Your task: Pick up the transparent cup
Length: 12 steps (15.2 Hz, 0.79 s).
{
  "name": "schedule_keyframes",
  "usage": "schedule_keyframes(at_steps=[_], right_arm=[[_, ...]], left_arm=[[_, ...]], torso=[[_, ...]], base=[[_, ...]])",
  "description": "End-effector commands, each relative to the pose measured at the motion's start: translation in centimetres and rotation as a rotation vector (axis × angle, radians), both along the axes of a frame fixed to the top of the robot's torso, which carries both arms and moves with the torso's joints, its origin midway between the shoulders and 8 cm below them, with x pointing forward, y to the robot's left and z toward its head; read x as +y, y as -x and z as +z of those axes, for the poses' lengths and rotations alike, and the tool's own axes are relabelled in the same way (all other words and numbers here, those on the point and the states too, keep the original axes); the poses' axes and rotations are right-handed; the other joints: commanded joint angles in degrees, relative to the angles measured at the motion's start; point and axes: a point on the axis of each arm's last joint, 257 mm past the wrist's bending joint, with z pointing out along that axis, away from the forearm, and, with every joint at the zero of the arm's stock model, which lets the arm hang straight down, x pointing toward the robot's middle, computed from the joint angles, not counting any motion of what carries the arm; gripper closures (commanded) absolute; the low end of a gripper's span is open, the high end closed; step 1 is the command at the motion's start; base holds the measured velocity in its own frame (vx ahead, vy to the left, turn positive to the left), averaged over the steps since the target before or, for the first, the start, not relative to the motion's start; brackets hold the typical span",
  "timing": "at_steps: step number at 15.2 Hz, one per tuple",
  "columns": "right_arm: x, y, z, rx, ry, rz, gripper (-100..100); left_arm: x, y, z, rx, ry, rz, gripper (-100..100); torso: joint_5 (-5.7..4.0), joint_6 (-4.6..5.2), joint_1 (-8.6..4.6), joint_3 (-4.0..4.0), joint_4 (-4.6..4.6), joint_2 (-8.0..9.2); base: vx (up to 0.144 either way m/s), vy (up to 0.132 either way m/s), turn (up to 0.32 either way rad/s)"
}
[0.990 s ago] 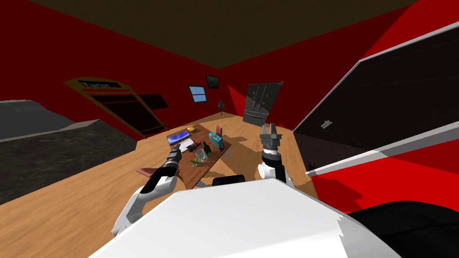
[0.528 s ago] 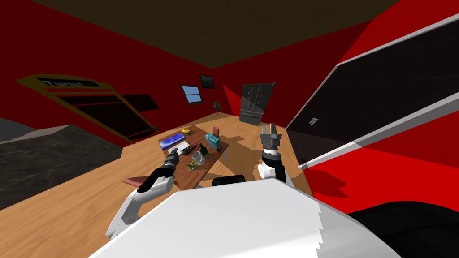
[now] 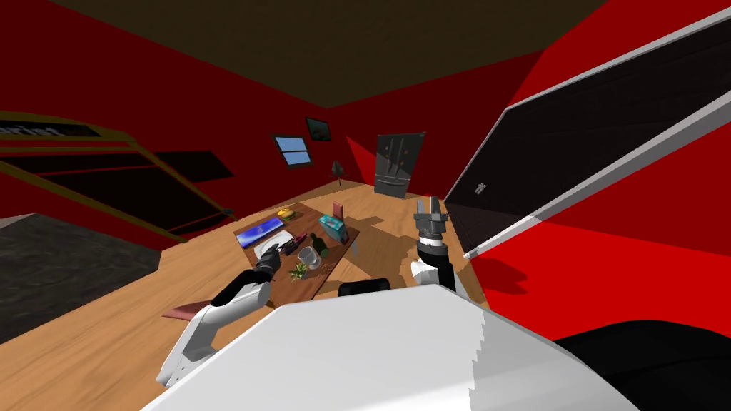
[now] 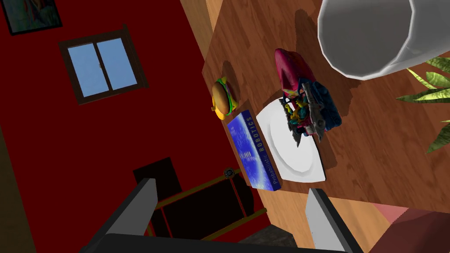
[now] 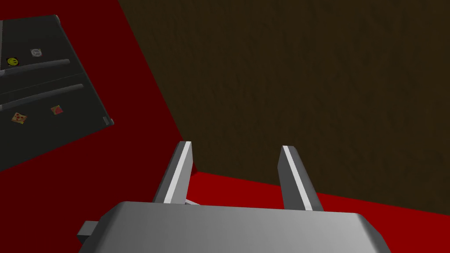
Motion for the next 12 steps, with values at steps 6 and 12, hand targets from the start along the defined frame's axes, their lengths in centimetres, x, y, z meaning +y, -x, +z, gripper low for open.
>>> schedule_keyframes(at_steps=[6,12], right_arm=[[0.0,0.0,0.0,0.0,0.0,0.0,0],[0.0,0.0,0.0,0.0,0.0,0.0,0]], left_arm=[[2.4,3.3,-4.1,0.134,0.105,0.1,-100],[3.6,6.3,-6.9,0.23,0.197,0.181,-100]], torso=[[0.01,0.0,0.03,0.0,0.0,-0.01],[0.0,-0.03,0.02,0.0,0.0,0.01]], base=[[0.015,0.011,-0.192],[0.011,0.012,-0.138]])
